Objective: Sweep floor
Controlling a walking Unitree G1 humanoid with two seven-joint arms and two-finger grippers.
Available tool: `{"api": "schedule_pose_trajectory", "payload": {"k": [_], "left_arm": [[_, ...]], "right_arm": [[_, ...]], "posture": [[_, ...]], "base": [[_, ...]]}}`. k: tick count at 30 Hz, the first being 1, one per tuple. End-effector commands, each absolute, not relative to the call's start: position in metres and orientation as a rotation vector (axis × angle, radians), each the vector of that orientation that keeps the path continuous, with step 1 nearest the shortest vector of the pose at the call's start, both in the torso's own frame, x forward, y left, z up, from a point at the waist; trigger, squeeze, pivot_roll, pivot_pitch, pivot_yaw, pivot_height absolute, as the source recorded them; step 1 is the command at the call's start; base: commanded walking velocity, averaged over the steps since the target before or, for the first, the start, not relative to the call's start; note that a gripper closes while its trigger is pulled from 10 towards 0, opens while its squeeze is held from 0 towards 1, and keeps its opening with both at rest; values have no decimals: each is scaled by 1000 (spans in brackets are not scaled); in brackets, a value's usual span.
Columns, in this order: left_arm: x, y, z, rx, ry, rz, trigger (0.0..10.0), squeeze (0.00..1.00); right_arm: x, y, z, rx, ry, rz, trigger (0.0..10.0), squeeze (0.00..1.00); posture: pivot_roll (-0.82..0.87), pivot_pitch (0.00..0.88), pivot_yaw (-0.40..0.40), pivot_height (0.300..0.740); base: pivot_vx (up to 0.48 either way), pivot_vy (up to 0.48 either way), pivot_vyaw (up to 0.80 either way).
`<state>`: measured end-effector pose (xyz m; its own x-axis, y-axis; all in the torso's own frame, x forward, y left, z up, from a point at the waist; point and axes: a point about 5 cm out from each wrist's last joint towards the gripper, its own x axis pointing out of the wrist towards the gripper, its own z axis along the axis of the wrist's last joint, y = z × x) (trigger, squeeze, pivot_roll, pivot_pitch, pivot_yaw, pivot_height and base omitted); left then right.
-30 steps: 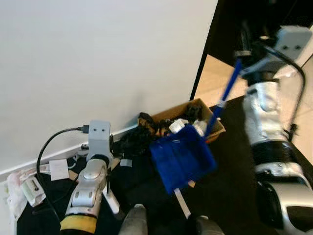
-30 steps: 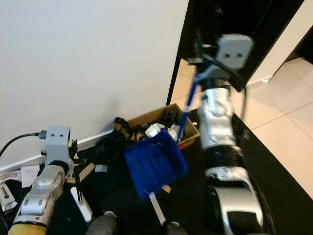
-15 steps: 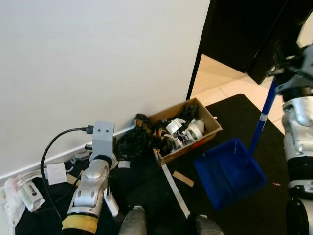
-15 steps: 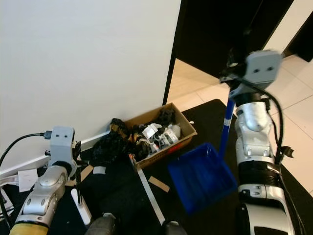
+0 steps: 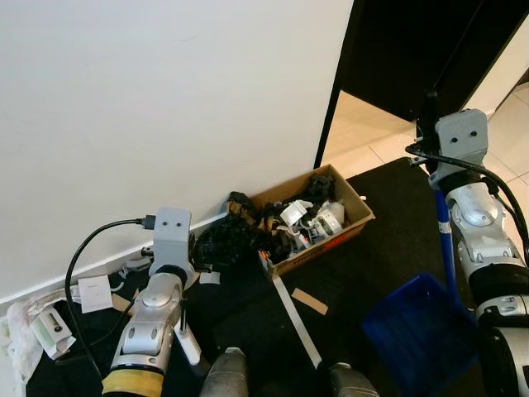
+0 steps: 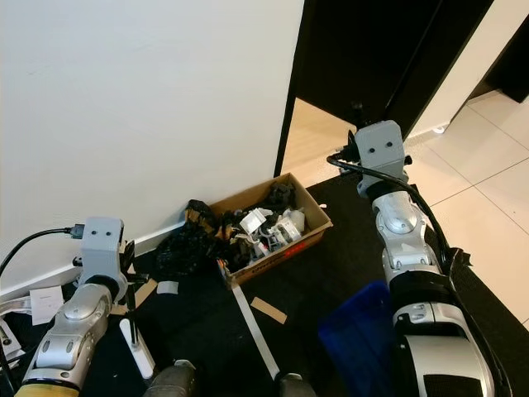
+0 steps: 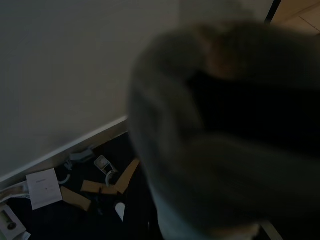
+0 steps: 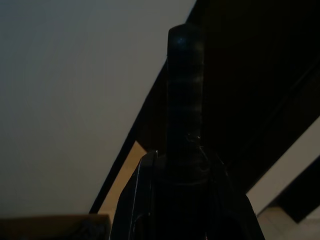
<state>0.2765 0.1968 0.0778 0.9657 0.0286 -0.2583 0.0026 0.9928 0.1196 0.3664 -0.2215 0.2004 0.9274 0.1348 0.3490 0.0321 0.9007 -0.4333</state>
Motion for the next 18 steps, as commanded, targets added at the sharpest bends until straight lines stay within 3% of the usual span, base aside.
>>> {"api": "schedule_pose_trajectory", "payload": {"k": [1, 5, 18], "left_arm": [[266, 204, 63, 128, 343, 34, 10000, 0], [261, 206, 62, 136, 352, 37, 10000, 0], [247, 216, 62, 154, 371, 62, 10000, 0]], "right_arm": [[367, -217, 201, -486, -409, 70, 10000, 0], [372, -206, 190, -373, -378, 81, 10000, 0], [385, -189, 175, -247, -265, 46, 10000, 0]], "posture": [[292, 184, -15, 740], [312, 196, -14, 740], [359, 220, -22, 740]], "base": [[0, 0, 0], [0, 0, 0], [0, 0, 0]]}}
